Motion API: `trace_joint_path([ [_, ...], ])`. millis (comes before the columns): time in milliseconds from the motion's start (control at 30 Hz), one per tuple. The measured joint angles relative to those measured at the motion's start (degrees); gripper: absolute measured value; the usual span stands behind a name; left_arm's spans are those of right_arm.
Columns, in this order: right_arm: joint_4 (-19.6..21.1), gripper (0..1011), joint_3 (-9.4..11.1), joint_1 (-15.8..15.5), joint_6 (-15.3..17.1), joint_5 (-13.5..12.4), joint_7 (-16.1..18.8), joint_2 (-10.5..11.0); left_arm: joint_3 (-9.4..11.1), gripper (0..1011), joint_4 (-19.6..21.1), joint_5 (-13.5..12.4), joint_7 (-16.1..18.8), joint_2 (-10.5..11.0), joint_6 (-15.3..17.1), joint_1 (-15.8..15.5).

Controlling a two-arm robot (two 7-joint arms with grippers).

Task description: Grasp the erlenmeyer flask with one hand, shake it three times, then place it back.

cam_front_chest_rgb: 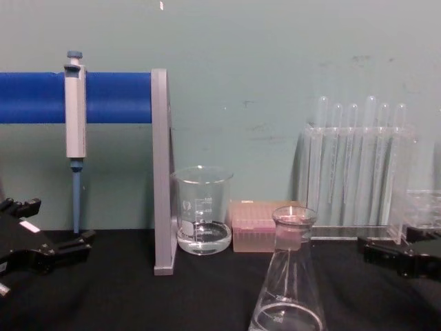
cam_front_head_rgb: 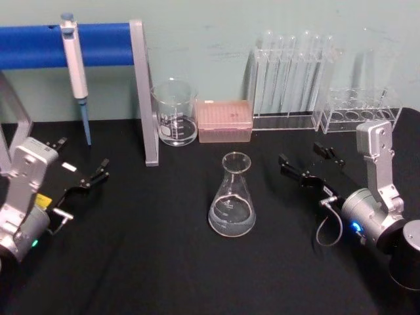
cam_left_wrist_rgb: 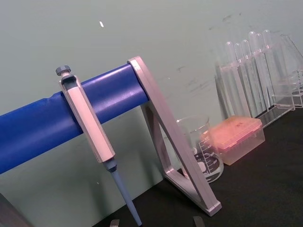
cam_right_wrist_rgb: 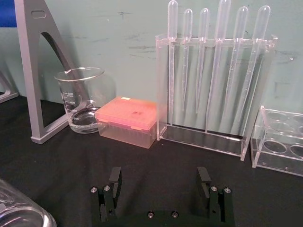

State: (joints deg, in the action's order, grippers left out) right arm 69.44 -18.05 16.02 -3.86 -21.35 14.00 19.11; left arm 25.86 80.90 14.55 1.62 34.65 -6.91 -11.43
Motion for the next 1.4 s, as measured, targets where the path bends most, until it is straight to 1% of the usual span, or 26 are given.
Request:
trace_joint_path([
  [1400, 0.01, 1000, 0.0, 0.0, -0.01, 0.0, 0.0, 0.0, 0.0, 1001, 0.0, 0.0, 0.0, 0.0, 0.0, 0.0],
])
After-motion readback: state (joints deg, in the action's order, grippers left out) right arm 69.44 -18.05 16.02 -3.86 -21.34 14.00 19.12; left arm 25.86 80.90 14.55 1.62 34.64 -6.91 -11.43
